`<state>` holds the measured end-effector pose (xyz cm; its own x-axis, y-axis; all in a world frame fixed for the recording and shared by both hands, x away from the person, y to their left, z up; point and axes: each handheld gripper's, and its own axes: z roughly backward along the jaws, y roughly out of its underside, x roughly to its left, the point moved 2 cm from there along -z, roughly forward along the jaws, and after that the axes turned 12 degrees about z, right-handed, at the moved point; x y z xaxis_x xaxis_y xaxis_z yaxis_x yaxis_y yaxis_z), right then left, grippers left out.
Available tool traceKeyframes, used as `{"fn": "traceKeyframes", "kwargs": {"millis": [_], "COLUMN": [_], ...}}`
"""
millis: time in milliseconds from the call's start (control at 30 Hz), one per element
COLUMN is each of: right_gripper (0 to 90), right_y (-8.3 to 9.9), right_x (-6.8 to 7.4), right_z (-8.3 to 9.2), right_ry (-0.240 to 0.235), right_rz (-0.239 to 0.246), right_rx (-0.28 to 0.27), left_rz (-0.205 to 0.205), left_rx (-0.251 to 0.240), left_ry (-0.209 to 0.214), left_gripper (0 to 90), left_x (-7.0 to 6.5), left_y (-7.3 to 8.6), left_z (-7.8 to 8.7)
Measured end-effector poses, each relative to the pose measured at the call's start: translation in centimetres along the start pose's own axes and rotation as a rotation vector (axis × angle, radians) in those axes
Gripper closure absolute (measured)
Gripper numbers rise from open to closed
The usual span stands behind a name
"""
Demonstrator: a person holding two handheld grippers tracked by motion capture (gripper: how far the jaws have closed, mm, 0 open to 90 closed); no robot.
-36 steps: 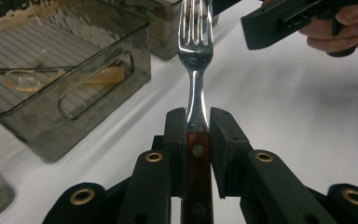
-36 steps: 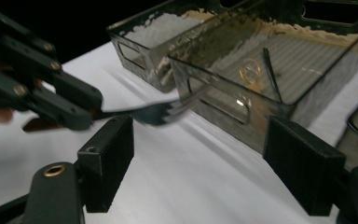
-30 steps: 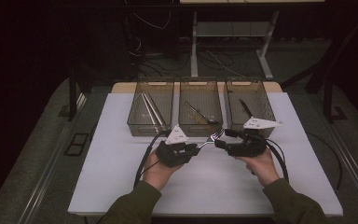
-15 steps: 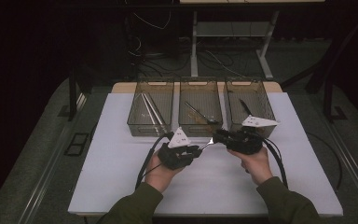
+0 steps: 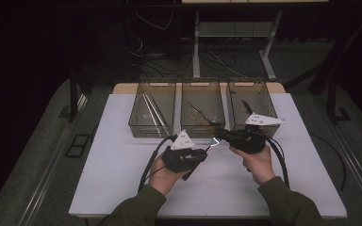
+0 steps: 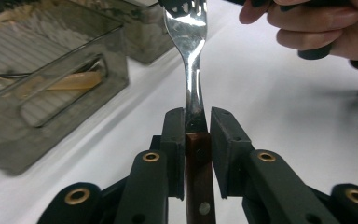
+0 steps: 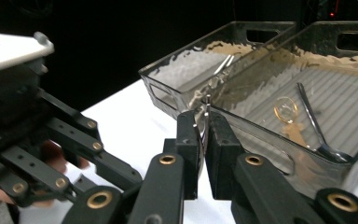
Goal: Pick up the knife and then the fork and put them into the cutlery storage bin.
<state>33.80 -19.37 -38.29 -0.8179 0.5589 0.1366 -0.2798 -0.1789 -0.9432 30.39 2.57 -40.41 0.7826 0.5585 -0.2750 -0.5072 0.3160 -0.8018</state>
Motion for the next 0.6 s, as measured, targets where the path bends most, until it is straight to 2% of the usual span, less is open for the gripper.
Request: {"fn": "traceKeyframes", "kwargs": {"millis": [133, 267, 400, 600], "right_gripper": [86.2, 86.4, 86.7, 86.7], "right_y": [-0.5, -0.7, -0.9, -1.2], "right_x": [0.3, 0.0, -0.6, -1.5], "right_z": [0.4, 0.9, 1.7, 3.0], "right_ry": [0.005, 0.029, 0.053, 0.093], "right_rz": [0.032, 0.031, 0.031, 0.035], "right_rx": [0.0, 0.002, -0.001, -0.001], "left_rz": [-0.011, -0.003, -0.018, -0.02], "left_rx": [0.002, 0.0, 0.001, 0.003], "left_ry": [0.004, -0.001, 0.007, 0.011], "left_gripper": [65.8, 59.1, 53.1, 45.8], "left_x": [0.0, 0.4, 1.1, 2.0], "left_y": [0.2, 0.5, 1.0, 1.8], "left_z": [-0.1, 0.3, 1.0, 2.1]}}
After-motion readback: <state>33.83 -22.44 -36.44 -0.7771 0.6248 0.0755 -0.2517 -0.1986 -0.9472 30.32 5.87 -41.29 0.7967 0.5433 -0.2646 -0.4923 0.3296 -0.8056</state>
